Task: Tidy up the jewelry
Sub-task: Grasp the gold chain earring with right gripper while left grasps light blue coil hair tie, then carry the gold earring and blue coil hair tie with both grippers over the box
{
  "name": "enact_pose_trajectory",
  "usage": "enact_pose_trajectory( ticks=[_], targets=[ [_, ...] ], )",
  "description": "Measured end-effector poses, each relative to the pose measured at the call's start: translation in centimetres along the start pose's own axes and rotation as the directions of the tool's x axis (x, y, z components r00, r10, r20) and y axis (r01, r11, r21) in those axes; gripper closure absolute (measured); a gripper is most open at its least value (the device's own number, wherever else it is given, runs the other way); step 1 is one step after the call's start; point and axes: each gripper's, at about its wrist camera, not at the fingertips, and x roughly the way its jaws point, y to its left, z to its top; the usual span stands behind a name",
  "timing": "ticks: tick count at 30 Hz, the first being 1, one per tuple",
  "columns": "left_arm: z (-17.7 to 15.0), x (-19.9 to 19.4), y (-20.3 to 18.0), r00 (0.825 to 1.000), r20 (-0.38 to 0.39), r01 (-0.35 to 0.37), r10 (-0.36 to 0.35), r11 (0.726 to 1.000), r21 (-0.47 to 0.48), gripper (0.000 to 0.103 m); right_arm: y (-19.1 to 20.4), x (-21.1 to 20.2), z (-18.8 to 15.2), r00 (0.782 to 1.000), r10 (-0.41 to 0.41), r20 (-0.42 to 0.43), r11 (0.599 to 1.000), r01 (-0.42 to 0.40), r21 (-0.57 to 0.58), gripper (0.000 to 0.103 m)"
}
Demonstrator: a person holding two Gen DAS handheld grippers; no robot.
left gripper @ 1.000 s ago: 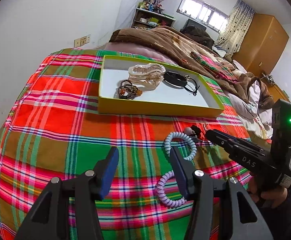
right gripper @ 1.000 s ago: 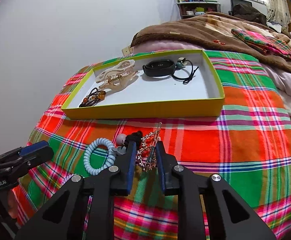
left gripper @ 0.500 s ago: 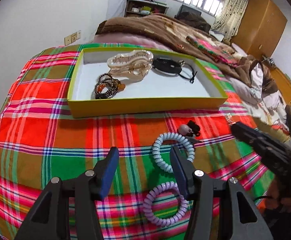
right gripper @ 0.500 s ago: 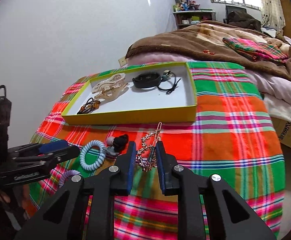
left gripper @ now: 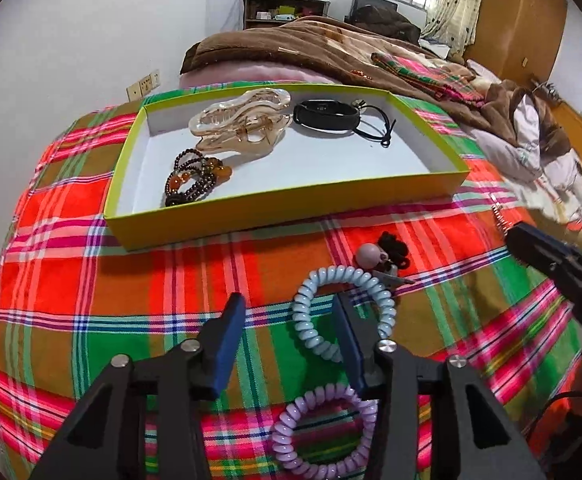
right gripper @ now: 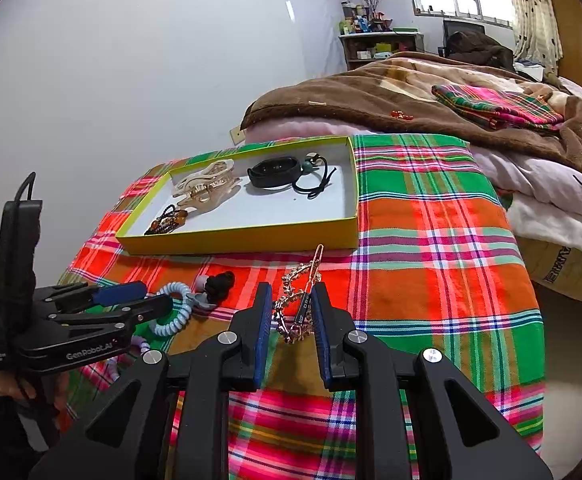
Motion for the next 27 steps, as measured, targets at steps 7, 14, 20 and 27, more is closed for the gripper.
enact_pose_trajectory(
  ticks=[7,14,20,27],
  targets=[
    [0.1,0.0,0.0,1.000,0.003,-0.023,0.023,1.000,0.012,0.077,-0.2,-0.2,0.0,1.000,0.003,0.008,1.000,-0.003,-0.001,0.083],
    [0.1,-0.2,-0.1,1.000,0.010,-0.022,0.022,1.000,0.019,0.092,-0.2,-0.3,0.0,1.000,0.004,0.010,1.000,-0.004,-0.003,0.083],
    [0.2,-0.6,-0.3,1.000,0.026,-0.015,0.014,1.000,0.020,0.092,-0.2,-0.3,0.0,1.000,-0.001,0.011,1.000,0.001,-0.005,0.083],
    [0.5,-1.8,-0.4,0.998,0.059,0.001,-0.002,1.000,0.020,0.093,0.1,-0.5,0.1,1.000,-0.003,0.013,1.000,0.003,-0.010,0.083]
  ],
)
